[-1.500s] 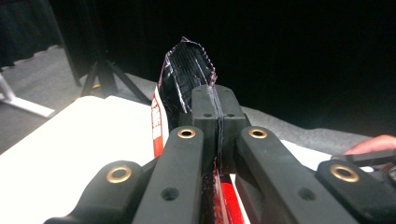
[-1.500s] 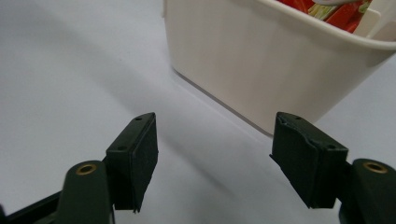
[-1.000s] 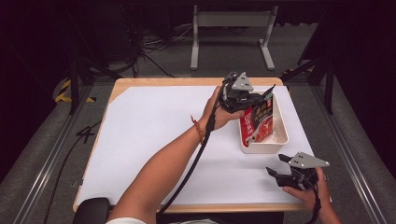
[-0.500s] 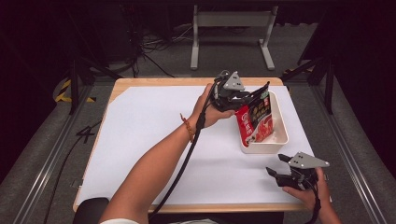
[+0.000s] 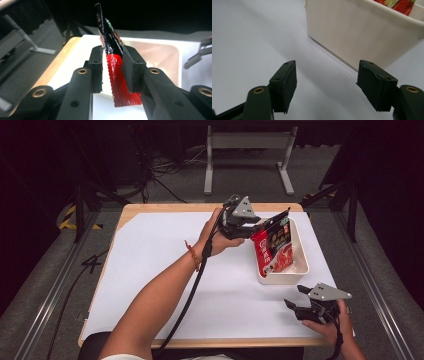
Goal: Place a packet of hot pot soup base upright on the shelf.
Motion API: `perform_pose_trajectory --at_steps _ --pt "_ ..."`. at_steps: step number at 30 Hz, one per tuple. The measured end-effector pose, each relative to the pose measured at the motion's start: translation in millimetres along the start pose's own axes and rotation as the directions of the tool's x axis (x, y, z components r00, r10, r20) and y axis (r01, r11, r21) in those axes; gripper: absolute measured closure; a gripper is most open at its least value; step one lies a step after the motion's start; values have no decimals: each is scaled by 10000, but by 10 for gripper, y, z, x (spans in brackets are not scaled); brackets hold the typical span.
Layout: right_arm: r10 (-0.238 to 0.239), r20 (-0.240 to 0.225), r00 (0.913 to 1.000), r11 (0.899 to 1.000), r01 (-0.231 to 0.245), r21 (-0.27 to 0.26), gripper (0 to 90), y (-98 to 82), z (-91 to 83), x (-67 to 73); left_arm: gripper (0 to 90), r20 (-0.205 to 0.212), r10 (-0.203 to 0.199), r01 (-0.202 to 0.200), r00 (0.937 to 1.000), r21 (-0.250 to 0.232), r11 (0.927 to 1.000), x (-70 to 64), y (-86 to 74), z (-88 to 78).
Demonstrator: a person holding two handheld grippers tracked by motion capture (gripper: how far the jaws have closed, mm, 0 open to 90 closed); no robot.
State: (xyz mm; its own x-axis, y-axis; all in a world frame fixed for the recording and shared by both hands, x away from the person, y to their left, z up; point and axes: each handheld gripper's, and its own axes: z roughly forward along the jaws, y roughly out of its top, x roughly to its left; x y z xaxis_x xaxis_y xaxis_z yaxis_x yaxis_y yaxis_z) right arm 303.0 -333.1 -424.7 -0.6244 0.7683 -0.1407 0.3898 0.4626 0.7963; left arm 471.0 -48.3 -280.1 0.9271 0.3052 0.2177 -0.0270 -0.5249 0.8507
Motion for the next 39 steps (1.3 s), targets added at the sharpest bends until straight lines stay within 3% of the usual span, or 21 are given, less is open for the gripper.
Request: perform_pose_trajectory --at_steps 10,14,16,23,29,39 --pt "20 11 10000 10000 -20 -30 320 2 -9 2 588 -213 415 -408 9989 321 9987 -40 -62 -108" --pt "6 25 10000 10000 -6 -82 324 8 -22 6 475 -589 481 -453 9971 488 9978 -39 -122 -150" --pt "22 57 10000 9999 -21 -130 324 12 -32 7 444 -495 379 -352 9981 543 9979 -43 -149 -172" --pt "-96 60 9999 9999 97 -111 323 20 -28 21 322 -730 643 -584 9953 800 9951 -78 -252 -240" --pt "-128 95 9999 9999 129 -110 323 25 -34 28 204 -797 464 -380 9957 1038 9939 -72 -377 -316" --pt "-285 119 9995 9996 286 -66 321 40 -28 51 110 -846 330 -215 9959 1342 9907 -107 -634 -445"
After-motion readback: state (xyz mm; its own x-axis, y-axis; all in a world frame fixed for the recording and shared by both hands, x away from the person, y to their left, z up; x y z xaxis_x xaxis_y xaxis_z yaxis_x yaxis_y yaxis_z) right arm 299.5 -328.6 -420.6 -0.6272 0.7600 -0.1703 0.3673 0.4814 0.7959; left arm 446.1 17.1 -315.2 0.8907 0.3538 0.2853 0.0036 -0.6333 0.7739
